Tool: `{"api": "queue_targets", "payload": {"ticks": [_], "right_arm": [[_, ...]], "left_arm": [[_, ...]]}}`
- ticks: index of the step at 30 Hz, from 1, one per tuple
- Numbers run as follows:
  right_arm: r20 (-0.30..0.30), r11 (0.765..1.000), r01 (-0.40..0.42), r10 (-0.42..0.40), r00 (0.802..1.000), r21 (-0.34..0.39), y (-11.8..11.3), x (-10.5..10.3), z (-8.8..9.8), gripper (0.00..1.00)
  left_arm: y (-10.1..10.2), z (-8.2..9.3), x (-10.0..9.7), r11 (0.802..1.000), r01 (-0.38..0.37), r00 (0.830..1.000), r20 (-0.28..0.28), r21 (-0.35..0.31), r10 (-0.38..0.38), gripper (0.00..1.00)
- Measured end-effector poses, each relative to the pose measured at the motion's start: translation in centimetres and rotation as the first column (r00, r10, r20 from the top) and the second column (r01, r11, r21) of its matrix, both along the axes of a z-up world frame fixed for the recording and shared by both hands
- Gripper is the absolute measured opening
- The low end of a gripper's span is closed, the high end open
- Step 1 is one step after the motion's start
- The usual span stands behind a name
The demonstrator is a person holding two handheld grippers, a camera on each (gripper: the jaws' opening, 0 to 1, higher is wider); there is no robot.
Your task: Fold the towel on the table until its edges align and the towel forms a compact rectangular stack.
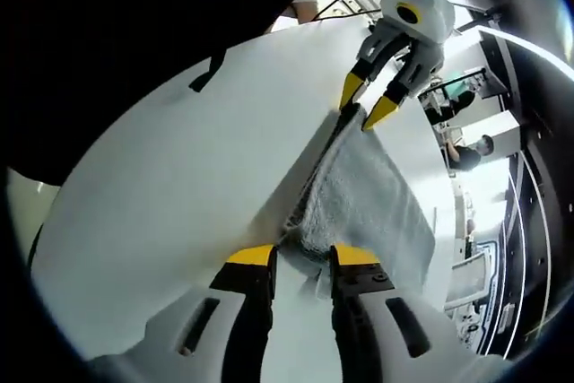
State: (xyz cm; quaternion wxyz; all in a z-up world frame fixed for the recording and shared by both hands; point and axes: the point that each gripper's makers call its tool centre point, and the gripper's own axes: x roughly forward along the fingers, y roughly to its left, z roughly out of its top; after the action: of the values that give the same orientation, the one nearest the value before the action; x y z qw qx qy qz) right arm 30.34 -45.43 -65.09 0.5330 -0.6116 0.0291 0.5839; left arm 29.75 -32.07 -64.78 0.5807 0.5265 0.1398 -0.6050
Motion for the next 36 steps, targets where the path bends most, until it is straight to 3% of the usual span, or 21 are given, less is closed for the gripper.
{"api": "queue_targets", "payload": {"ticks": [3, 4, 6, 10, 11, 13, 15, 16, 17, 20, 21, 22, 23, 25, 29, 36], "right_arm": [[-0.017, 0.999, 0.038, -0.038, 0.999, 0.021, -0.1, 0.2, 0.2, 0.24], [-0.026, 0.998, 0.053, -0.053, 0.998, 0.027, -0.2, 0.3, 0.2, 0.26], [-0.034, 0.997, 0.071, -0.069, 0.997, 0.042, -0.2, 0.4, 0.4, 0.28], [-0.044, 0.996, 0.081, -0.079, 0.996, 0.047, -0.2, 0.3, 0.4, 0.30], [-0.042, 0.996, 0.081, -0.079, 0.996, 0.046, -0.2, 0.2, 0.4, 0.30], [-0.040, 0.995, 0.080, -0.078, 0.996, 0.052, 0.0, 0.1, 0.5, 0.31], [-0.037, 0.995, 0.078, -0.076, 0.996, 0.057, 0.3, 0.1, 0.5, 0.31], [-0.037, 0.995, 0.078, -0.076, 0.996, 0.058, 0.4, 0.1, 0.5, 0.32], [-0.033, 0.995, 0.078, -0.076, 0.997, 0.061, 0.5, 0.1, 0.6, 0.32], [-0.021, 0.995, 0.075, -0.074, 0.997, 0.061, 0.8, 0.3, 0.6, 0.32], [-0.011, 0.996, 0.071, -0.071, 0.997, 0.061, 0.8, 0.4, 0.6, 0.32], [-0.008, 0.996, 0.070, -0.070, 0.998, 0.060, 0.9, 0.4, 0.6, 0.32], [0.000, 0.996, 0.069, -0.069, 0.998, 0.056, 1.0, 0.5, 0.6, 0.32], [0.014, 0.997, 0.064, -0.065, 0.998, 0.053, 1.2, 0.6, 0.6, 0.32], [0.038, 0.998, 0.048, -0.050, 0.998, 0.035, 1.3, 0.5, 0.4, 0.28], [0.045, 0.999, 0.038, -0.038, 0.998, -0.002, 1.0, 0.1, -0.2, 0.16]], "left_arm": [[-0.2, 0.8, 0.7, 0.986, -0.156, 0.982, -0.120, -0.065, 0.148, 0.06], [-0.2, 1.1, 1.1, 0.963, -0.255, 0.953, -0.194, -0.092, 0.233, 0.05], [-0.1, 1.5, 1.7, 0.934, -0.338, 0.917, -0.265, -0.118, 0.298, 0.05], [0.1, 1.8, 2.3, 0.896, -0.423, 0.866, -0.350, -0.132, 0.357, 0.05], [0.0, 2.1, 2.2, 0.879, -0.458, 0.839, -0.393, -0.134, 0.377, 0.05], [0.0, 2.3, 2.2, 0.860, -0.492, 0.809, -0.435, -0.135, 0.395, 0.05], [-0.1, 3.1, 2.6, 0.810, -0.566, 0.746, -0.512, -0.152, 0.425, 0.05], [-0.1, 3.4, 2.8, 0.791, -0.591, 0.725, -0.536, -0.161, 0.433, 0.05], [0.0, 3.8, 3.1, 0.756, -0.633, 0.682, -0.580, -0.164, 0.445, 0.05], [0.0, 4.8, 3.7, 0.693, -0.697, 0.608, -0.665, -0.185, 0.434, 0.05], [-0.1, 5.1, 3.8, 0.681, -0.709, 0.590, -0.685, -0.186, 0.427, 0.05], [0.0, 5.3, 3.7, 0.668, -0.724, 0.561, -0.712, -0.173, 0.423, 0.05], [0.2, 5.2, 3.9, 0.672, -0.719, 0.572, -0.699, -0.177, 0.428, 0.05], [0.2, 5.2, 3.8, 0.666, -0.728, 0.554, -0.712, -0.163, 0.431, 0.05], [0.1, 5.1, 3.6, 0.676, -0.721, 0.560, -0.703, -0.153, 0.439, 0.05], [-0.1, 3.9, 2.5, 0.750, -0.648, 0.639, -0.631, -0.134, 0.439, 0.06]]}}
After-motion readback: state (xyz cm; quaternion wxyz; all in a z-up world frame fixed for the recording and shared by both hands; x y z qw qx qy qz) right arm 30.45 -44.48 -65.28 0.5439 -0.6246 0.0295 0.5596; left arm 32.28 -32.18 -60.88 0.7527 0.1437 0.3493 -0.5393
